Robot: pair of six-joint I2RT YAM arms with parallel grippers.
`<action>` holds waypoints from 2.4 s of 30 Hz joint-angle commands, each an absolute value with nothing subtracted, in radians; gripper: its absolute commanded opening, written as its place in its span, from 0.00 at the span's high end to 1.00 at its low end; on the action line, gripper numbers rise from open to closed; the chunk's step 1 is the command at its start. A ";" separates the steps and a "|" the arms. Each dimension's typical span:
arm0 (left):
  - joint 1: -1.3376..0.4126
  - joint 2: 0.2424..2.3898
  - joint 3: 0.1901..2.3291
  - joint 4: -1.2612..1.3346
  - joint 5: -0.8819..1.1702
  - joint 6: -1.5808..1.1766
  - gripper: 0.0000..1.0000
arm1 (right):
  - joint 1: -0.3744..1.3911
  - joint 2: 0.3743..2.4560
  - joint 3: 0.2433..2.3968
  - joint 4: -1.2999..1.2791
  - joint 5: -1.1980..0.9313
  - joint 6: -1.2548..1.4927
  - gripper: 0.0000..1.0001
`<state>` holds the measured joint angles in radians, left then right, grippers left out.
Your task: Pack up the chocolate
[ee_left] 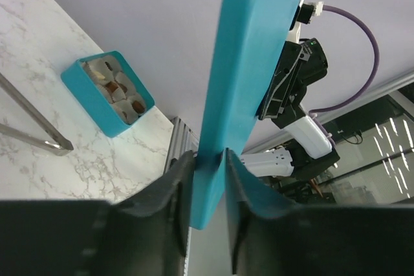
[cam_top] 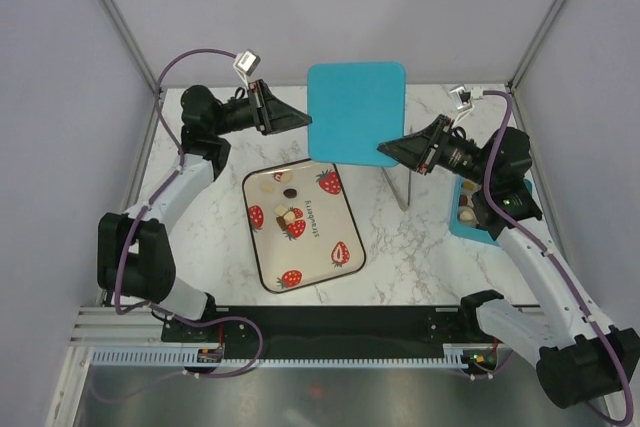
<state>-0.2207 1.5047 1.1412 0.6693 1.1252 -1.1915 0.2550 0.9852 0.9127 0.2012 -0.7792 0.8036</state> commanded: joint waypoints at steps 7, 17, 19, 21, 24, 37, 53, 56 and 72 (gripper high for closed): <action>-0.259 1.586 1.134 1.032 1.118 -1.402 0.55 | 0.250 0.931 0.913 0.316 -0.867 0.861 0.96; -0.279 1.618 1.157 1.091 1.103 -1.488 0.86 | 0.219 0.974 0.910 0.208 -0.825 0.825 0.71; -0.305 1.618 1.158 1.046 1.103 -1.448 0.93 | 0.190 0.965 0.913 0.166 -0.818 0.793 0.61; -0.327 1.612 1.158 0.973 1.092 -1.415 0.97 | 0.167 0.939 0.919 0.117 -0.792 0.784 0.49; -0.374 1.615 1.146 0.927 1.051 -1.379 0.98 | 0.129 0.914 0.972 -0.056 -0.734 0.715 0.32; -0.629 1.805 1.184 1.024 0.862 -1.402 0.98 | 0.117 0.698 1.103 -0.860 0.300 0.601 0.09; -0.781 2.151 1.440 1.031 0.743 -1.388 0.98 | 0.115 0.863 1.253 -0.807 0.720 0.488 0.12; -0.793 2.180 1.465 0.965 0.724 -1.327 0.98 | 0.088 0.940 1.304 -0.805 0.664 0.477 0.17; -0.847 2.391 1.748 0.821 0.709 -1.286 0.98 | -0.544 1.219 1.160 -0.671 0.192 0.403 0.43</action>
